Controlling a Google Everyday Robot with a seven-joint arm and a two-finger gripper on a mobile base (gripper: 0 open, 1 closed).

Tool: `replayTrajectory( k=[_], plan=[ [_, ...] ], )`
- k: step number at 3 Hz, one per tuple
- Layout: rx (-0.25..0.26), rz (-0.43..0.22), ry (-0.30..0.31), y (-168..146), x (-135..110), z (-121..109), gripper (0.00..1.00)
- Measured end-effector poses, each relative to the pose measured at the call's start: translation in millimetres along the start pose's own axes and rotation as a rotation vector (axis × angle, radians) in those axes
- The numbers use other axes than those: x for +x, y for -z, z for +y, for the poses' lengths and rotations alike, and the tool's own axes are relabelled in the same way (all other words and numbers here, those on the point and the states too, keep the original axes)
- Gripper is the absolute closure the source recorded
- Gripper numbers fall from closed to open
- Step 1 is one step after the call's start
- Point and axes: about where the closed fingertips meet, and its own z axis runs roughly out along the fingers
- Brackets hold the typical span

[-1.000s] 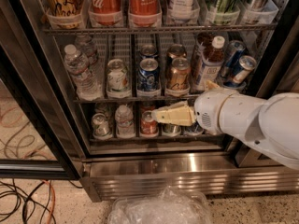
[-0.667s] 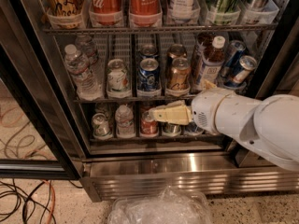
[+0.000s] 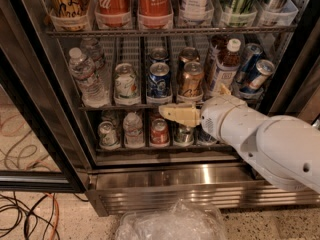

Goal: Pick orange can from middle shelf of fridge

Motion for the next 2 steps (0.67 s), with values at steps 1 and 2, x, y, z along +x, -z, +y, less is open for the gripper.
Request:
replayTrajectory(
  k=[1,2],
  plan=[
    [0.061,-0.044,-0.019,-6.3,1.0,-9.4,0.04],
    [0.101,-0.077,-0.032,-9.5,2.7,-13.6,0.14]
  ],
)
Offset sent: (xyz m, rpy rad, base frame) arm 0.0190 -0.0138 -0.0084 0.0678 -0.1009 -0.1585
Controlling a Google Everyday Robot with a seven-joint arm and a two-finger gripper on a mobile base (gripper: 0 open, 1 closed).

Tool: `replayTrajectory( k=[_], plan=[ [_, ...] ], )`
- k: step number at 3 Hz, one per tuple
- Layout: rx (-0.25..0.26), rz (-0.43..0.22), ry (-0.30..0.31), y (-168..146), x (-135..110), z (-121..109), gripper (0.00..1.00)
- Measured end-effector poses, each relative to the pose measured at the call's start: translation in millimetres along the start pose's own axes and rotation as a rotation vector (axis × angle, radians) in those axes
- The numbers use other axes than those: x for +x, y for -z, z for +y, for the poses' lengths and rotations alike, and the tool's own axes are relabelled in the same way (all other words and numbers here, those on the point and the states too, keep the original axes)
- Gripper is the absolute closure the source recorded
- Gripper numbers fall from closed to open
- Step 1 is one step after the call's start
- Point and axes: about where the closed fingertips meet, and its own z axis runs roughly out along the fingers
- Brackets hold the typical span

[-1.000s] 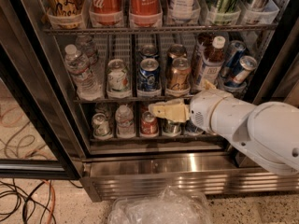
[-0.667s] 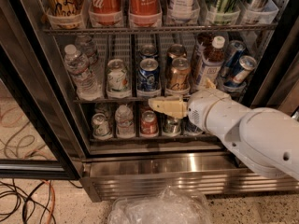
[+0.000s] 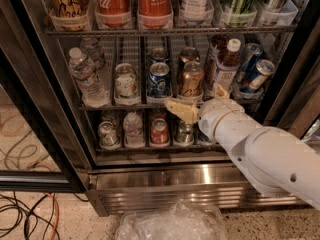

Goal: Pick orange can from middle shelf of fridge

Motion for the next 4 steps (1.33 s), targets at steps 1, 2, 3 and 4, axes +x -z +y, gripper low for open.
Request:
replayTrajectory(
  k=[1,2,3,4],
  plan=[
    [0.035,-0.024,-0.011,-1,2,-3,0.22],
    [0.064,-0.043,0.002,-5,1,-3,0.28],
    [0.089,-0.049,0.022,-9,-1,-4,0.28],
    [0.133,-0.055,0.025,-14,-5,-4,0.29]
  ],
)
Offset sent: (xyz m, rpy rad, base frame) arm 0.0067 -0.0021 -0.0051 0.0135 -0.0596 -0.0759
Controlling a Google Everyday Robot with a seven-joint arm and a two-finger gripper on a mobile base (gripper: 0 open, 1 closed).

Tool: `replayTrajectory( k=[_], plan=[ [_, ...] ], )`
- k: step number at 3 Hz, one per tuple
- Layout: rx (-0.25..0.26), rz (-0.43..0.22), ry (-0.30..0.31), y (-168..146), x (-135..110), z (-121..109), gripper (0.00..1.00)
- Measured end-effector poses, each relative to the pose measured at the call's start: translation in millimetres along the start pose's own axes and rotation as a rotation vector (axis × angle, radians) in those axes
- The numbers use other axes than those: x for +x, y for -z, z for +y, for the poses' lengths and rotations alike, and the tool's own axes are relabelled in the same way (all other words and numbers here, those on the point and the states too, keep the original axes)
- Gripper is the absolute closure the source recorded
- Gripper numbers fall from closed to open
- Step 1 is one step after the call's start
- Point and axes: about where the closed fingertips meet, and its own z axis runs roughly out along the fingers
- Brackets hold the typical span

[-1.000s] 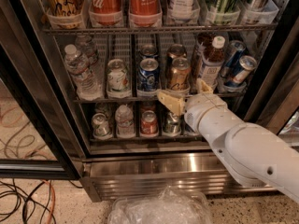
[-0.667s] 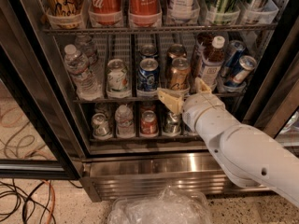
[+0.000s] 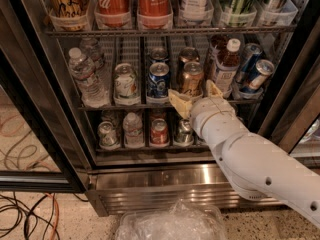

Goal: Pick orange can from middle shelf of fridge

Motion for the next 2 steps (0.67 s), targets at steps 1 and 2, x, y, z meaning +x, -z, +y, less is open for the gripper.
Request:
replayTrajectory(
  k=[1,2],
  plan=[
    [0.055,-0.007,0.0,-2.5,-2.2,-1.2,0.3],
    [0.101,-0.014,-0.007,-5.1,-3.2,-2.8,0.33]
  ],
)
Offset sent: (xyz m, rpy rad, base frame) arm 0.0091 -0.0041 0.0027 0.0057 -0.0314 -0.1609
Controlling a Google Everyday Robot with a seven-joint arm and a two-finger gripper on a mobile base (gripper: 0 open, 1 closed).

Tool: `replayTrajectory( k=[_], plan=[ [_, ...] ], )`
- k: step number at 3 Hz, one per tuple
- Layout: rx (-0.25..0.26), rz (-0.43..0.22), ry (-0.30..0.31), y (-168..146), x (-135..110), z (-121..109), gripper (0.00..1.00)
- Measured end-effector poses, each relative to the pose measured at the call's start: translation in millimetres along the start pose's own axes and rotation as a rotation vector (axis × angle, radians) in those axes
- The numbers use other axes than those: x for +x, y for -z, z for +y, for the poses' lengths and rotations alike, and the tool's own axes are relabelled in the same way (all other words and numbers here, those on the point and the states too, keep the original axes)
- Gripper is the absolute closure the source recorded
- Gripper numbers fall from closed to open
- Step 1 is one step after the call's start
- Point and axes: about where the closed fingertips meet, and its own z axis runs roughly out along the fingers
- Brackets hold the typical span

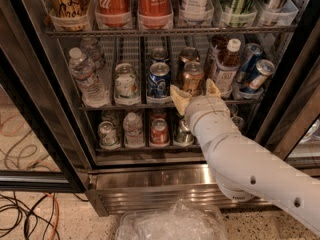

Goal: Pick orange can from middle shelf of fridge

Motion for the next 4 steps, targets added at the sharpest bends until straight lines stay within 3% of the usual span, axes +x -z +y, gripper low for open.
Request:
replayTrajectory(
  k=[1,4],
  plan=[
    [0.049,0.0,-0.001,-7,3,-4,0.4],
    [0.058,0.016,0.021,-36,12,-13,0.41]
  ],
)
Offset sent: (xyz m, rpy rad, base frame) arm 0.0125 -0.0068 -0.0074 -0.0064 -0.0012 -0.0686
